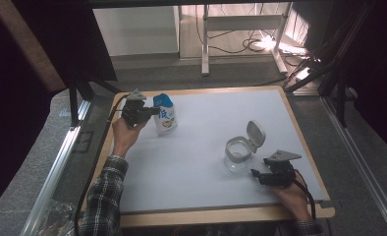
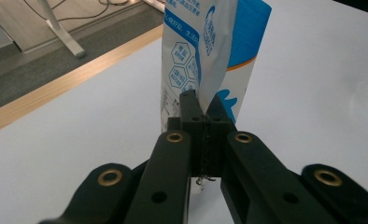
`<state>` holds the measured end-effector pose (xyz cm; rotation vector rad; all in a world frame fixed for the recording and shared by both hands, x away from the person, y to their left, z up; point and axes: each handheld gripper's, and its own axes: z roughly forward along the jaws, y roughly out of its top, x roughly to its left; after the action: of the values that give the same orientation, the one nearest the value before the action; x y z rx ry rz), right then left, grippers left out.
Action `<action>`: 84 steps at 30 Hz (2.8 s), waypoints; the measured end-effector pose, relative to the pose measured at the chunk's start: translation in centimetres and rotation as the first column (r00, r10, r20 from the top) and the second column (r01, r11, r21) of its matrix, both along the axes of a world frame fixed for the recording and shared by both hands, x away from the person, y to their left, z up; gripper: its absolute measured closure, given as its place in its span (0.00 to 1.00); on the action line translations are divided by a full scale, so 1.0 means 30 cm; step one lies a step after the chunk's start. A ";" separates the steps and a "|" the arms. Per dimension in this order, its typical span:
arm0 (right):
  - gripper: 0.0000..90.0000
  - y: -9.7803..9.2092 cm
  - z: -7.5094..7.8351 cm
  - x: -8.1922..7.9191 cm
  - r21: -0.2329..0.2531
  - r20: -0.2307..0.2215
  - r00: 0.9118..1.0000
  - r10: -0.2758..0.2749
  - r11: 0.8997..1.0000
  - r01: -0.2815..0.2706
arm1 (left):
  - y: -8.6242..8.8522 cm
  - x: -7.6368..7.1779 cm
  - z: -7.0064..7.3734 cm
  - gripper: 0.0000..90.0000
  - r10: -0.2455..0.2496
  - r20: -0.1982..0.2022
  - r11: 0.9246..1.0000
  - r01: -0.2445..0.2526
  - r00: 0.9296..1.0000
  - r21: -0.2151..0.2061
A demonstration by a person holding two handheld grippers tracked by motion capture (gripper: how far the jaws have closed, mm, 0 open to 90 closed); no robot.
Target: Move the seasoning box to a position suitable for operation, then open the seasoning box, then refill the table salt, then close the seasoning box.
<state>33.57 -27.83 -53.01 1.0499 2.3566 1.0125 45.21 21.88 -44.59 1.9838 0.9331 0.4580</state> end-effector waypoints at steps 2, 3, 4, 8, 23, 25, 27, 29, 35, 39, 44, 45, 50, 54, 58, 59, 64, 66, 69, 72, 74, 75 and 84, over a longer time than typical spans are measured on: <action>0.34 0.000 0.000 0.000 0.000 0.000 1.000 0.000 1.000 0.000 | -0.006 -0.005 0.001 1.00 0.002 0.004 1.000 -0.002 1.000 -0.003; 0.34 0.001 0.000 0.000 0.002 0.000 1.000 0.000 1.000 0.000 | -0.009 -0.007 0.002 1.00 0.004 0.008 1.000 -0.004 1.000 -0.004; 0.34 0.000 0.000 0.000 0.000 0.000 1.000 0.000 1.000 0.000 | -0.012 -0.009 0.002 1.00 0.005 0.009 1.000 -0.005 1.000 -0.006; 0.34 0.000 0.000 0.000 0.000 0.000 1.000 0.000 1.000 0.000 | -0.019 -0.014 0.005 1.00 0.009 0.011 1.000 -0.009 1.000 -0.022; 0.34 0.001 0.000 0.000 -0.001 0.000 1.000 0.002 1.000 -0.002 | -0.028 -0.072 0.054 1.00 0.001 0.013 0.999 -0.001 1.000 -0.037; 0.34 0.001 0.000 0.000 -0.002 0.001 1.000 0.002 1.000 -0.002 | -0.031 -0.080 0.059 1.00 -0.005 0.013 0.999 0.005 1.000 -0.033; 0.34 0.001 0.001 0.000 -0.003 0.001 1.000 0.002 1.000 -0.002 | -0.036 -0.088 0.063 1.00 -0.011 0.015 0.999 0.012 1.000 -0.035; 0.34 0.001 0.000 0.000 -0.003 0.001 1.000 0.002 1.000 -0.002 | -0.040 -0.095 0.065 1.00 -0.017 0.017 0.999 0.018 1.000 -0.036; 0.34 0.002 0.001 -0.001 -0.004 0.002 1.000 0.001 1.000 -0.001 | -0.049 -0.111 0.067 1.00 -0.029 0.011 0.999 0.030 1.000 -0.046; 0.33 0.002 0.001 -0.001 -0.006 0.003 1.000 -0.001 1.000 0.001 | -0.055 -0.123 0.069 1.00 -0.037 0.006 0.998 0.038 0.999 -0.051; 0.31 0.006 0.001 -0.003 -0.011 0.008 1.000 -0.016 1.000 0.016 | -0.061 -0.141 0.074 1.00 -0.050 0.003 0.997 0.051 0.999 -0.063; 0.31 0.007 0.001 -0.004 -0.013 0.009 1.000 -0.018 1.000 0.018 | -0.062 -0.145 0.075 1.00 -0.054 0.002 0.997 0.054 0.999 -0.064; 0.31 0.010 0.003 -0.010 -0.015 0.008 1.000 -0.019 1.000 0.019 | -0.073 -0.166 0.086 1.00 -0.068 0.006 0.996 0.069 0.998 -0.061; 0.31 0.013 0.006 -0.019 -0.014 0.004 1.000 -0.014 1.000 0.014 | -0.083 -0.184 0.094 1.00 -0.080 0.012 0.994 0.081 0.997 -0.068; 0.31 0.013 0.011 -0.031 -0.003 0.006 1.000 -0.016 1.000 0.016 | -0.092 -0.200 0.102 1.00 -0.092 0.015 0.993 0.093 0.996 -0.077; 0.31 0.012 0.013 -0.034 0.003 0.004 1.000 -0.016 1.000 0.016 | -0.094 -0.204 0.104 1.00 -0.095 0.015 0.992 0.096 0.995 -0.078; 0.31 0.011 0.017 -0.052 0.019 -0.002 1.000 -0.010 1.000 0.010 | -0.112 -0.230 0.111 1.00 -0.114 0.022 0.990 0.115 0.993 -0.081; 0.31 0.014 0.018 -0.061 0.024 -0.002 1.000 -0.007 1.000 0.007 | -0.120 -0.241 0.114 1.00 -0.121 0.025 0.989 0.123 0.992 -0.083; 0.31 0.021 0.020 -0.076 0.036 0.000 1.000 0.002 0.999 -0.002 | -0.133 -0.259 0.118 1.00 -0.136 0.030 0.986 0.138 0.990 -0.090; 0.31 0.035 0.023 -0.095 0.040 0.007 1.000 0.021 0.999 -0.021 | -0.145 -0.272 0.120 1.00 -0.148 0.030 0.984 0.151 0.988 -0.091; 0.31 0.041 0.024 -0.100 0.046 0.003 1.000 0.024 0.999 -0.024 | -0.152 -0.282 0.121 1.00 -0.155 0.031 0.983 0.158 0.987 -0.093; 0.31 0.043 0.024 -0.101 0.050 0.004 1.000 0.028 0.998 -0.028 | -0.155 -0.287 0.121 1.00 -0.158 0.033 0.983 0.160 0.987 -0.093; 0.31 0.058 0.029 -0.117 0.067 0.003 0.999 0.046 0.997 -0.046 | -0.172 -0.323 0.126 1.00 -0.176 0.035 0.979 0.178 0.984 -0.103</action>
<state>30.06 -26.09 -52.13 1.0233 2.3703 1.1163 35.53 16.70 -40.81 1.9395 0.7414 0.3258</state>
